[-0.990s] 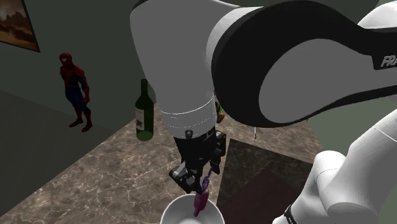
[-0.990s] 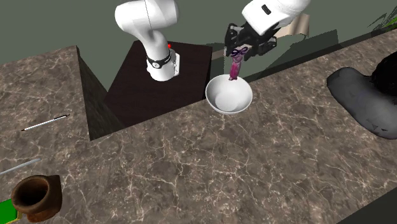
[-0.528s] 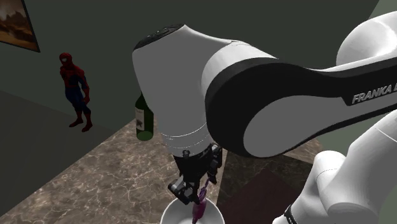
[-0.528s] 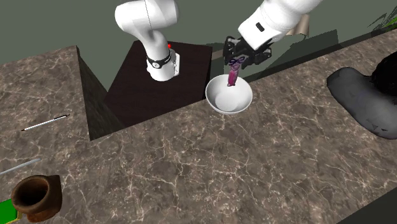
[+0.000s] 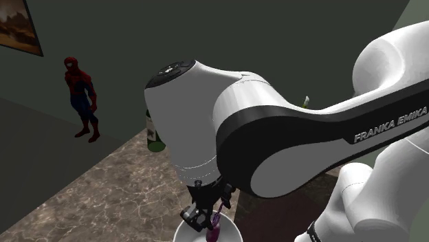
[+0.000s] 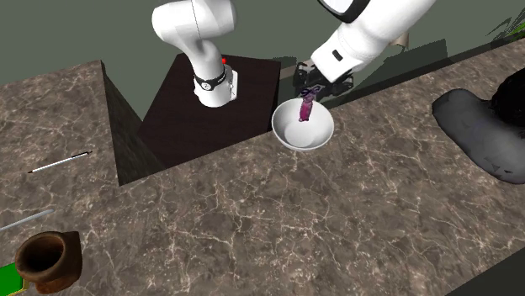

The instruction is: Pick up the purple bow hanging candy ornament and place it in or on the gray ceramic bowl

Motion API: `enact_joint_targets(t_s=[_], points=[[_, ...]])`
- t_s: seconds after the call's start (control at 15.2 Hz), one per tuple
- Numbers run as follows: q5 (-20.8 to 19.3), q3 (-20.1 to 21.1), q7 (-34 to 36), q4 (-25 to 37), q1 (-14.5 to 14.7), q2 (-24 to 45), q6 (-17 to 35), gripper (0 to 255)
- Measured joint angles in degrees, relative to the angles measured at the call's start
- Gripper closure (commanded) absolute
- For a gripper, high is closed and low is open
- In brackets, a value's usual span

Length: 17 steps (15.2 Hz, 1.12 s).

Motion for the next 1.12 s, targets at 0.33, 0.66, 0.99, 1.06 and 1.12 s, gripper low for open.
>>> enact_joint_targets(t_s=[0.33,0.66,0.99,1.06,1.12], points=[[0.0,0.1,0.1,-0.4,0.0,0.2,0.5,255],[0.0,0.1,0.2,-0.4,0.1,0.2,0.6,0],[-0.7,0.2,0.6,4.5,-0.1,1.4,-3.2,0],[-1.1,0.4,1.1,6.9,0.0,2.4,-4.8,0],[-1.0,0.4,1.1,7.6,-0.1,2.3,-5.6,0]])
